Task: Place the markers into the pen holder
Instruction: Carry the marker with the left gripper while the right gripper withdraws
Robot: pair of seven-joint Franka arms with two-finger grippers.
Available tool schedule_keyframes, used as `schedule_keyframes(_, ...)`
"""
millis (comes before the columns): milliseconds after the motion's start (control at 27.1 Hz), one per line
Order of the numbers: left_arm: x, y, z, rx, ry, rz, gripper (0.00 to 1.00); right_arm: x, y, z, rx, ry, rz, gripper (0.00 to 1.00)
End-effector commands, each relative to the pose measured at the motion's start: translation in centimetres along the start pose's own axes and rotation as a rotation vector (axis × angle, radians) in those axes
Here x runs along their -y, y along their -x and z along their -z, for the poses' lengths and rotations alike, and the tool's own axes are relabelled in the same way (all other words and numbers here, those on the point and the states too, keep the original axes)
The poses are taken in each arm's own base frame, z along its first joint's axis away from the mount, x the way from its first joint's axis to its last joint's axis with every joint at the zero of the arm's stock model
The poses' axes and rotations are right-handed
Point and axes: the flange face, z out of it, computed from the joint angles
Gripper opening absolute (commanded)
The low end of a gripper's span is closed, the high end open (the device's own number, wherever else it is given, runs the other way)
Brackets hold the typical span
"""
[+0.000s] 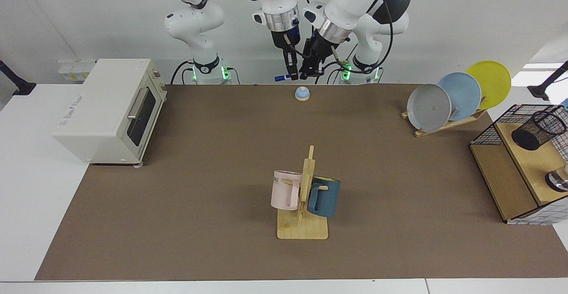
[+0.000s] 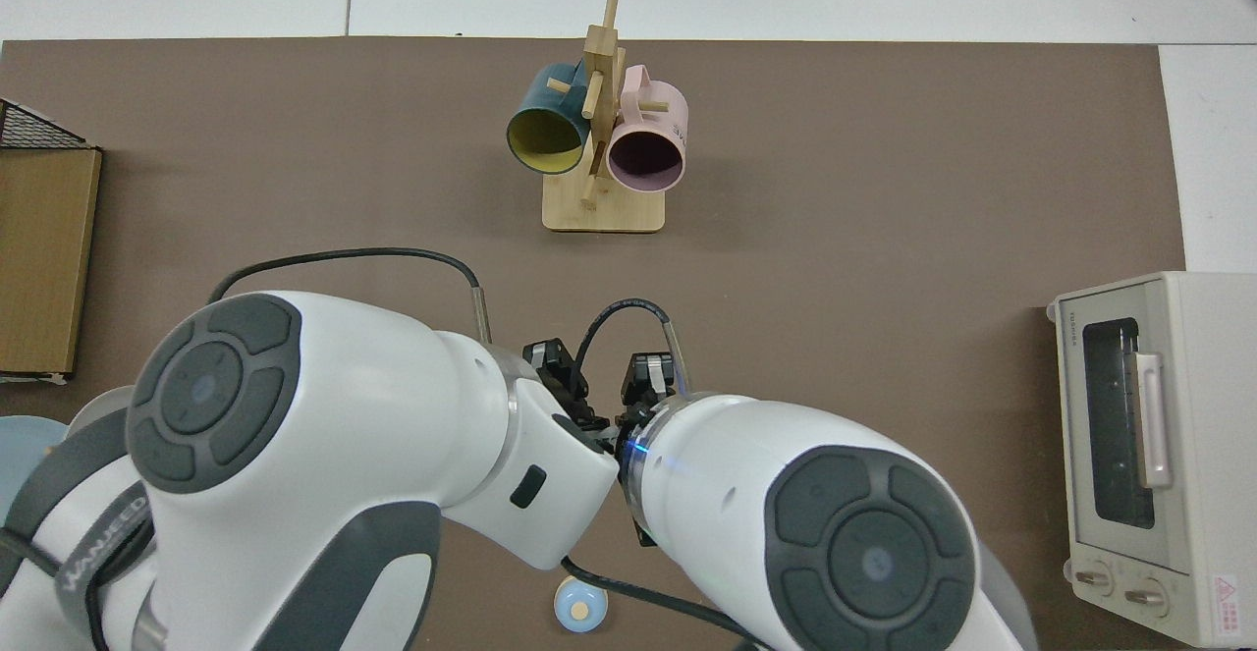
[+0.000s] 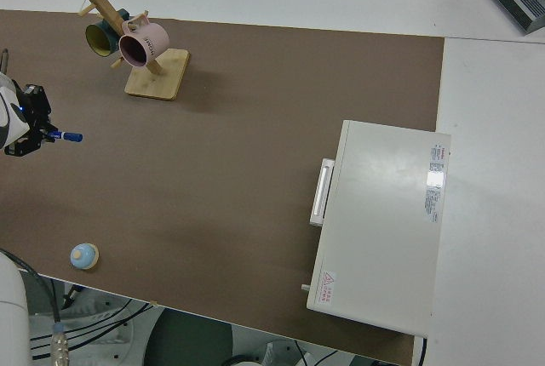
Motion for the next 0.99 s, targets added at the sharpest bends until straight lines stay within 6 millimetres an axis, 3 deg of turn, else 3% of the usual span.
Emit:
schedule_keyframes(0,0.7,1.3,0.6,-0.017,-0.024,0.042,0.0,0.5,-0.7,-0.2,0.0,0.0,-0.034,1.0)
schedule_keyframes(147,1.0,1.6,0.7,-0.015,-0.031,0.051,0.0,0.7,-1.1,-0.2,-0.011,-0.004,0.0,1.0)
schedule_keyframes(479,1.3,1.8,0.9,-0.017,-0.043,0.129,0.0,1.9,-4.5,0.6,-0.046,0.037,0.193,1.0)
schedule_keyframes(958,1.0,1.3,1.4,0.013,-0.086,0.296,0.0,6.1,-14.2,2.9,-0.06,0.059,0.653,1.0)
